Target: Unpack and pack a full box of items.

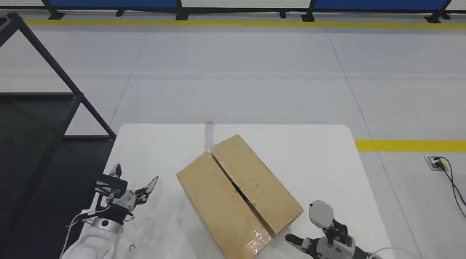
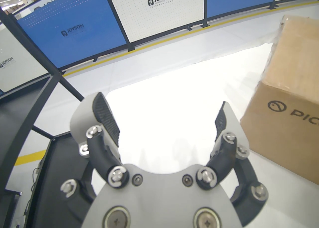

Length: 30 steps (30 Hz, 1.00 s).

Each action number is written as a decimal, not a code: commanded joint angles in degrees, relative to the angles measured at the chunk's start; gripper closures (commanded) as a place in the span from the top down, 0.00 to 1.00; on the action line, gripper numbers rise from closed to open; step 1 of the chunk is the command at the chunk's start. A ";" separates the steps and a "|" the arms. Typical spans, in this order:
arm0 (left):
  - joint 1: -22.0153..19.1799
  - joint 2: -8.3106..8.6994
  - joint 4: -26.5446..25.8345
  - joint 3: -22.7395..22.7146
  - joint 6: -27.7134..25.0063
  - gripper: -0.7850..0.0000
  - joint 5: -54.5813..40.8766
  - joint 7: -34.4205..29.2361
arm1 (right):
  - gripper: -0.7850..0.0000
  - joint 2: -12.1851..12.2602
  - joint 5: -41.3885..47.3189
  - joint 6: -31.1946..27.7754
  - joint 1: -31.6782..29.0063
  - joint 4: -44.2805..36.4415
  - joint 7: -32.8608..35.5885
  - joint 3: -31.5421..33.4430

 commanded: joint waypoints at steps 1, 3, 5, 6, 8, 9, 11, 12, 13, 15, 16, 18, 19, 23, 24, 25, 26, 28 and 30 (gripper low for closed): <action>-2.56 -0.01 2.12 1.06 -0.02 1.00 1.25 0.32 | 1.00 0.13 -0.59 0.53 -1.91 -0.91 -0.15 0.49; -4.72 0.04 3.97 2.21 -1.58 1.00 2.29 1.25 | 1.00 0.27 -1.48 0.82 -3.99 -1.30 0.35 0.89; -6.72 0.08 5.91 3.31 -2.46 1.00 3.68 1.71 | 1.00 0.30 -1.61 1.51 -5.68 -0.82 1.36 0.94; -7.76 0.06 6.89 3.88 -2.68 1.00 4.09 1.94 | 1.00 0.28 -1.59 1.96 -6.30 -0.38 2.27 0.88; -9.59 0.02 8.85 5.05 -3.43 1.00 4.77 2.31 | 1.00 0.23 -0.76 2.82 -7.10 0.50 3.34 0.42; -10.43 0.00 9.78 5.53 -3.47 1.00 5.24 2.40 | 1.00 0.22 -0.51 3.30 -7.37 1.01 3.61 0.25; -11.91 -0.06 11.46 6.68 -3.79 1.00 6.03 2.61 | 1.00 0.20 -0.30 4.33 -8.01 1.61 3.88 -0.29; -12.56 -0.10 12.20 7.23 -3.85 1.00 6.40 2.71 | 1.00 0.19 -0.09 4.86 -8.33 1.97 4.13 -0.44; -13.13 -0.14 12.79 7.84 -4.10 1.00 6.76 2.87 | 1.00 0.17 -0.19 5.39 -8.66 2.28 5.02 -0.52; -13.98 -0.20 13.76 8.95 -4.59 1.00 7.48 3.39 | 1.00 0.09 -0.06 6.14 -9.14 2.53 6.80 -1.14; -14.28 -0.23 14.11 9.47 -4.71 1.00 7.80 3.59 | 1.00 0.03 -0.01 6.51 -9.22 2.76 8.12 -1.47; -14.74 -0.28 14.43 10.43 -4.76 1.00 8.67 4.26 | 1.00 -0.17 0.22 7.14 -8.99 3.07 11.73 -2.47; -14.83 -0.30 14.68 10.72 -4.84 1.00 8.69 4.58 | 1.00 -0.28 -0.01 7.20 -8.67 3.32 14.16 -2.94; -14.72 -0.33 15.32 11.31 -4.53 1.00 8.50 5.11 | 1.00 -0.77 0.04 7.23 -6.53 4.09 22.31 -5.54; -14.60 -0.33 15.40 11.40 -4.38 1.00 8.49 5.24 | 1.00 -0.86 -0.11 6.88 -5.95 4.28 23.46 -6.38; -14.40 -0.32 15.45 11.43 -4.39 1.00 8.28 5.43 | 1.00 -0.95 0.54 6.75 -5.21 4.70 23.92 -7.10; -14.13 -0.31 15.37 11.42 -4.44 1.00 7.99 5.64 | 1.00 -1.09 1.63 7.00 -4.39 5.64 25.08 -7.39; -13.49 -0.23 14.89 11.31 -4.50 1.00 7.91 5.86 | 1.00 -1.32 2.01 7.34 -2.64 7.10 27.89 -8.28; -12.71 -0.13 14.20 11.09 -4.64 1.00 7.86 6.26 | 1.00 -1.61 3.02 8.53 -1.26 8.15 29.91 -9.28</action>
